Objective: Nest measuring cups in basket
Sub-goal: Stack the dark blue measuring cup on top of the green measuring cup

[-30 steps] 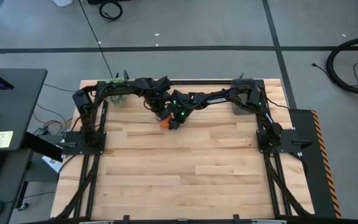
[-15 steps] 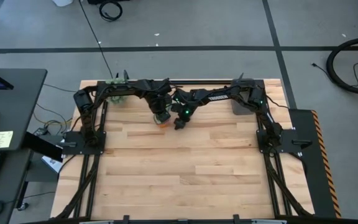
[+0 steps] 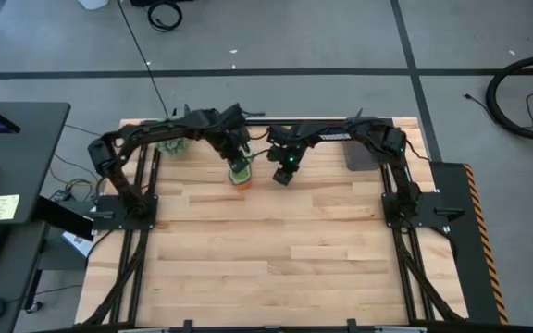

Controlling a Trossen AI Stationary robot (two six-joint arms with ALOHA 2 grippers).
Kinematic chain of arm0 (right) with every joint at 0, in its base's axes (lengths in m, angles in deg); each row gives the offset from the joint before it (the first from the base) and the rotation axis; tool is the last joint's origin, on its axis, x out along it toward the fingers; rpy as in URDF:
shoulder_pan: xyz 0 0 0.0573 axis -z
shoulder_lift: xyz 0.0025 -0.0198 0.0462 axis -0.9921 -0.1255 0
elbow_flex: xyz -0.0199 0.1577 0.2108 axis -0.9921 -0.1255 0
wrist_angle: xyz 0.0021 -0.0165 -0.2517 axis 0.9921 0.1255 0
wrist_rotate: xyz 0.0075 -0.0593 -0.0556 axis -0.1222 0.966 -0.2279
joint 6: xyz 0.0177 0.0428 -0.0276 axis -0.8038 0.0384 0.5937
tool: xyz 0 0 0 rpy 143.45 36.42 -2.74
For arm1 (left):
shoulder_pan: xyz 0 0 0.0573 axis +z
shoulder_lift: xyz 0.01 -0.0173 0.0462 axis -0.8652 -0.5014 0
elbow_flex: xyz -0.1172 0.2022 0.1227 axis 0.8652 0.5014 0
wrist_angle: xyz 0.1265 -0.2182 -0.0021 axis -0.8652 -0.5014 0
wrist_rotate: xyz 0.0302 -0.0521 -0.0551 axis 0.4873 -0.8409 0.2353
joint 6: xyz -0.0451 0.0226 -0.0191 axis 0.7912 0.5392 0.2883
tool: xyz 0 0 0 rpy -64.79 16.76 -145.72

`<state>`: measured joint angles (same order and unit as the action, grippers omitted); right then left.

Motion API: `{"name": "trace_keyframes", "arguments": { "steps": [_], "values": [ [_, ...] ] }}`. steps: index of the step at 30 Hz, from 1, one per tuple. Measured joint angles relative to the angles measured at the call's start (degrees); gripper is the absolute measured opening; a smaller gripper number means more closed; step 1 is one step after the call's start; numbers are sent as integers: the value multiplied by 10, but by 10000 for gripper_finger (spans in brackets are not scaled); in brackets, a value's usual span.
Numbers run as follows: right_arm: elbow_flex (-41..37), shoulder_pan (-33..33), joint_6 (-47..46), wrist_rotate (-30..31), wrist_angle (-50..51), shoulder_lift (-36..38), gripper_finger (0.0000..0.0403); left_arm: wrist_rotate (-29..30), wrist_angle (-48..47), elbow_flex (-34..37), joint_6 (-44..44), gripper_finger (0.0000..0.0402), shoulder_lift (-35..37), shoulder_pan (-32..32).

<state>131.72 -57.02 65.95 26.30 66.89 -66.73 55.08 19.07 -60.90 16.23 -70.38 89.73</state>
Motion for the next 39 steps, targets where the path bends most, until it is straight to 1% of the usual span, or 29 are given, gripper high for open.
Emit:
{"name": "trace_keyframes", "arguments": {
  "steps": [5,9,11,16,19,22,25,28,30,36,39],
  "values": [
    [13,15,2,-33,16,1,117,48,-6,0,19,7,51,26],
    [50,22,35,-45,42,2,116,75,-35,0,31,7,73,60],
    [79,22,61,-27,61,2,116,81,-61,0,31,7,72,76],
    [149,22,127,50,66,2,116,89,-105,0,5,7,69,105],
    [190,21,179,95,56,2,119,89,-107,0,1,7,70,117],
    [227,21,213,130,29,2,128,87,-103,-1,3,7,70,125],
    [247,19,248,142,1,1,142,84,-101,-2,2,7,71,129],
    [248,16,279,143,-39,0,157,83,-98,-2,-5,7,72,131],
    [248,14,282,143,-57,-4,163,84,-102,-2,-4,7,72,135],
    [249,14,269,150,-67,-14,165,89,-106,0,3,7,71,156],
    [250,14,268,150,-74,-14,165,87,-95,-1,-16,7,71,167]
  ]
}}
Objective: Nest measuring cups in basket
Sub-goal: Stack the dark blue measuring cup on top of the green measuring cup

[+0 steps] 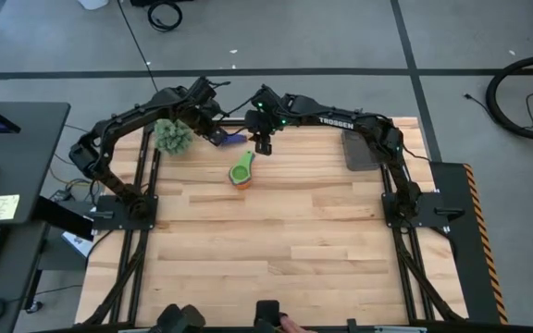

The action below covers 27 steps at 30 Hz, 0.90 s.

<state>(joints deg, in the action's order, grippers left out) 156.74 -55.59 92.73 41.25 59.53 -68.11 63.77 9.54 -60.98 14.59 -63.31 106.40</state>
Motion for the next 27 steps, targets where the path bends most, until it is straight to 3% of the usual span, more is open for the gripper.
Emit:
{"name": "trace_keyframes", "arguments": {
  "steps": [7,16,21,27],
  "values": [
    [1,0,-21,-2,14,0,165,4,26,1,-71,12,-1,2],
    [8,-1,-14,20,10,2,165,-3,49,1,-141,88,-9,1],
    [63,-4,24,92,68,2,165,-11,52,-1,-172,120,-8,-1],
    [146,-2,29,103,171,-19,165,-31,53,-1,-173,126,-8,9]
  ]
}}
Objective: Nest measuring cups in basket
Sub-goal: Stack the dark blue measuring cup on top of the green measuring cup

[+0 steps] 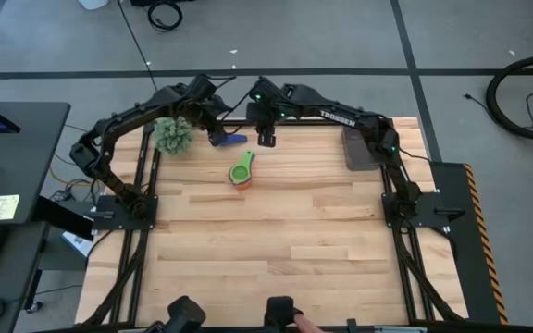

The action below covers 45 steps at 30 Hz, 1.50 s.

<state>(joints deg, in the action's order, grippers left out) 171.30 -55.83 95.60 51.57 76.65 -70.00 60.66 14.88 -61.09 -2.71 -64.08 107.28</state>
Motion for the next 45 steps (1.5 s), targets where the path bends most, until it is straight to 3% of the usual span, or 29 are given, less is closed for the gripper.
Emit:
{"name": "trace_keyframes", "arguments": {
  "steps": [9,15,22,26,38,45],
  "values": [
    [103,-3,-2,-1,102,-41,165,-30,6,3,54,126,-2,26],
    [106,-16,-6,-47,145,-41,165,-93,34,5,130,126,-4,36],
    [106,-32,-20,-65,170,-30,165,-119,43,4,210,126,-3,35],
    [107,-38,-23,-78,172,-38,165,-159,33,5,218,126,-3,35],
    [106,-35,-28,-108,188,-52,165,-148,24,4,214,126,-3,38],
    [106,-27,-51,-107,186,-52,165,-172,23,4,215,126,-3,38]
  ]
}}
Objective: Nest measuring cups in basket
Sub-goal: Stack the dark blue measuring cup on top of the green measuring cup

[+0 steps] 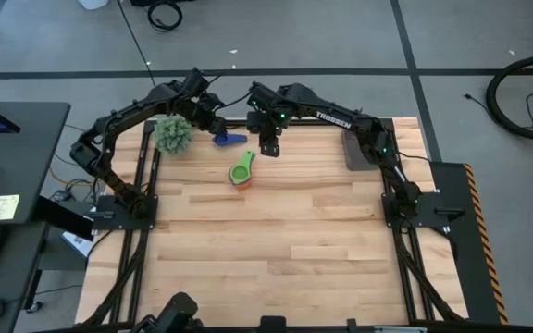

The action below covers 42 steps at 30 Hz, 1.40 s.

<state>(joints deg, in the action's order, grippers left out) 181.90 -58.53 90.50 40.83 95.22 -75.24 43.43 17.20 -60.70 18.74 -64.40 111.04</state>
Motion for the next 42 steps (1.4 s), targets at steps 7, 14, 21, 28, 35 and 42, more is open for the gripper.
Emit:
{"name": "trace_keyframes", "arguments": {
  "steps": [7,14,21,28,35,42],
  "values": [
    [-28,15,-34,-18,-11,0,165,-48,-1,0,0,126,0,0],
    [-92,18,-31,-8,-15,-2,165,-59,-19,0,-21,126,1,0],
    [-120,28,-32,50,-15,-2,165,-63,-65,-1,-44,126,1,-2],
    [-121,57,-45,60,-13,-2,165,-63,-114,-1,-86,126,12,-2],
    [-121,85,-46,60,-10,-2,165,-53,-153,-2,-100,126,36,-2],
    [-121,109,-48,54,25,11,165,114,-146,8,-136,126,33,-14]
  ]
}}
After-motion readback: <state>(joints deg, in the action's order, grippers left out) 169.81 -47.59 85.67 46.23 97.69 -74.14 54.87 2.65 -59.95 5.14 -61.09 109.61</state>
